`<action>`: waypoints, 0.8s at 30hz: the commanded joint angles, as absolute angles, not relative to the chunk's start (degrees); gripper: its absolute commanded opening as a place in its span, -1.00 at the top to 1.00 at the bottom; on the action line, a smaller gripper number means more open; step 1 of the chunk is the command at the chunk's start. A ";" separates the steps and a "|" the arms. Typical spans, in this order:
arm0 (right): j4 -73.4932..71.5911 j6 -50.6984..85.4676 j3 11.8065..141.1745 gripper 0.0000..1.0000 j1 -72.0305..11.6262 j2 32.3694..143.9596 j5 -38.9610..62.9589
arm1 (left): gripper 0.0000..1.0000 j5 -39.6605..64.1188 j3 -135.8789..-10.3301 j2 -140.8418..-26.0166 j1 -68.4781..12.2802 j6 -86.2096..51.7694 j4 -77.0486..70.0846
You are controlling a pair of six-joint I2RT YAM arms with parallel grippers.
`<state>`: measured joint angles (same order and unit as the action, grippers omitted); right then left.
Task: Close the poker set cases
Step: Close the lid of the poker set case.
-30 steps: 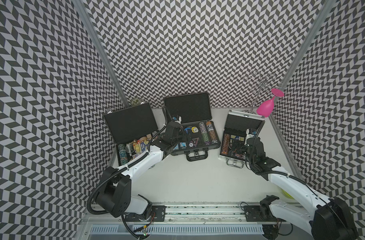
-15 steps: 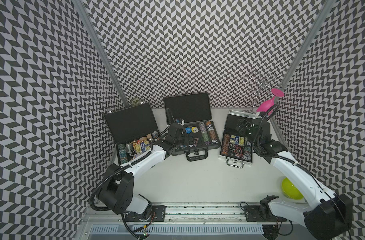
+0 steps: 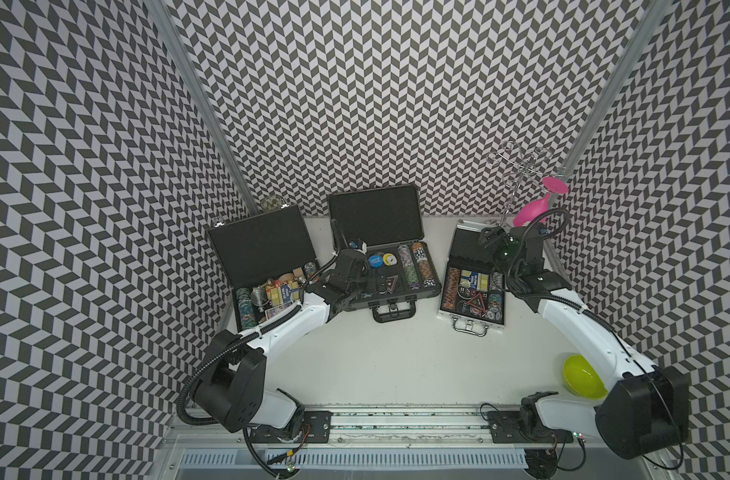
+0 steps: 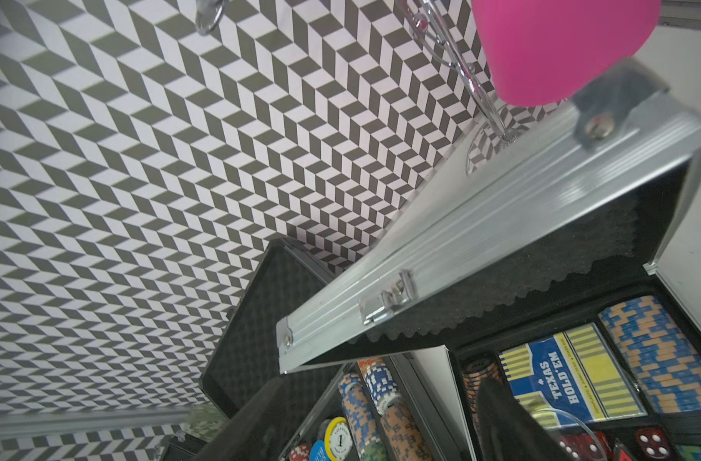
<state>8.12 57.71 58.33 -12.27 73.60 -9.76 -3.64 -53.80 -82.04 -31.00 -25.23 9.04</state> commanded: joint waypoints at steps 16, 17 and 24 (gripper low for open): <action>-1.63 71.15 57.84 -0.31 -10.31 77.67 -12.96 | -0.97 -5.27 -54.10 -80.22 -31.10 -24.41 9.20; -1.98 71.67 57.83 -0.29 -10.20 77.88 -13.04 | -0.97 -5.35 -54.14 -80.12 -31.11 -24.38 9.33; -3.36 72.60 57.97 -0.16 -10.20 79.60 -13.53 | -0.97 -6.41 -54.01 -78.95 -31.03 -23.57 10.04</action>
